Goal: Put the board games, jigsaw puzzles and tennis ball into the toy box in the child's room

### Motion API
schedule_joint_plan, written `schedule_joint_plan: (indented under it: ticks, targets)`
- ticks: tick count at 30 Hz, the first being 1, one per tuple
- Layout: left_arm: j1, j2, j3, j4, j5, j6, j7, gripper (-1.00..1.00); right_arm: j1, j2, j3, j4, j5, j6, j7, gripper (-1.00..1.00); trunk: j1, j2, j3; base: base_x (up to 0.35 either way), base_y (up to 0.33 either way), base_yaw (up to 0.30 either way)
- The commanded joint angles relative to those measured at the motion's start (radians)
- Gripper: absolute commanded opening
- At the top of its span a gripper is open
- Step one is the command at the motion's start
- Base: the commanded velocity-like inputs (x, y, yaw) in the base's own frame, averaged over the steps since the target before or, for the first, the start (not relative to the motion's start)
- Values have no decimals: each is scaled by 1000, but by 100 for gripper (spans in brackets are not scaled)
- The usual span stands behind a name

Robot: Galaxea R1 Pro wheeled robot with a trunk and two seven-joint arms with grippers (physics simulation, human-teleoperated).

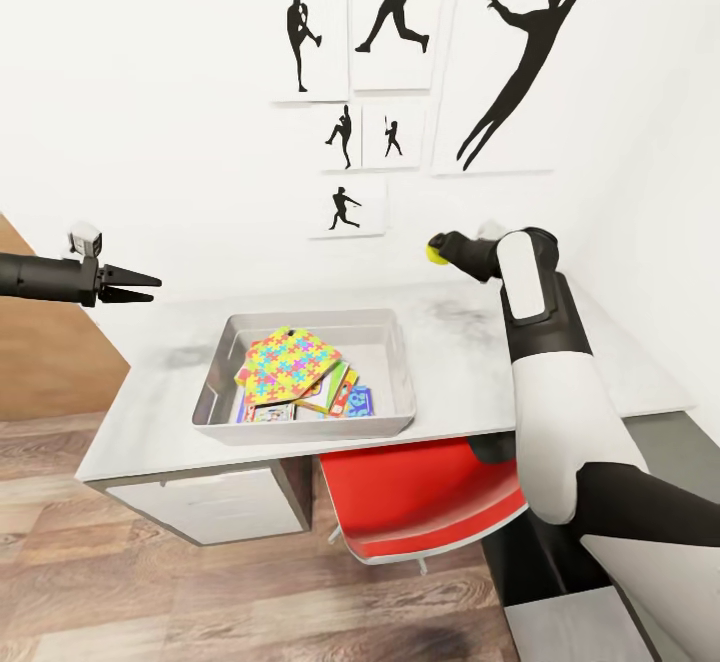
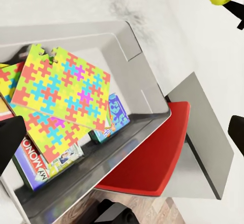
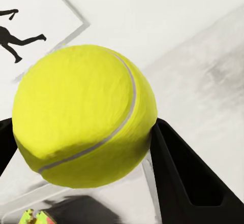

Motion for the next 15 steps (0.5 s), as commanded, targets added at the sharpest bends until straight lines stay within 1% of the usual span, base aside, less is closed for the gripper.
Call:
schedule_joint_plan:
  ticks: [1,2,3,4,6,8,15]
  targets:
    - [-3,1,-6,1,4,5,-3,100,-1,2,-1,-4,-14,36,-12,-100,1,-2,-2,-51,86,0]
    - [-3,1,-6,1,4,5,-3,100,-1,2,1,-6,-12,62,-13,-100,1,-2,-2,-66,117,0]
    - [-3,2,-6,1,4,5,-3,100,-1,2,5,-13,-10,117,-13,-100,1,-2,-2,-86,162,0]
    - [-3,2,-6,1,4,5,-3,100,-1,2,12,-25,-9,155,-13,-100,1,-2,-2,-82,154,0]
    - [-3,3,-6,1,4,5,-3,100,-1,0,30,-69,-9,187,-14,-100,1,-2,-2,-46,85,0]
    - [-3,5,-6,1,4,5,-3,100,-1,-5,39,-94,-15,200,-13,-100,1,-2,-2,-24,44,0]
    - [-3,10,-6,1,3,5,-2,100,-1,1,50,-125,-21,202,-12,-100,1,-2,-2,-5,9,0]
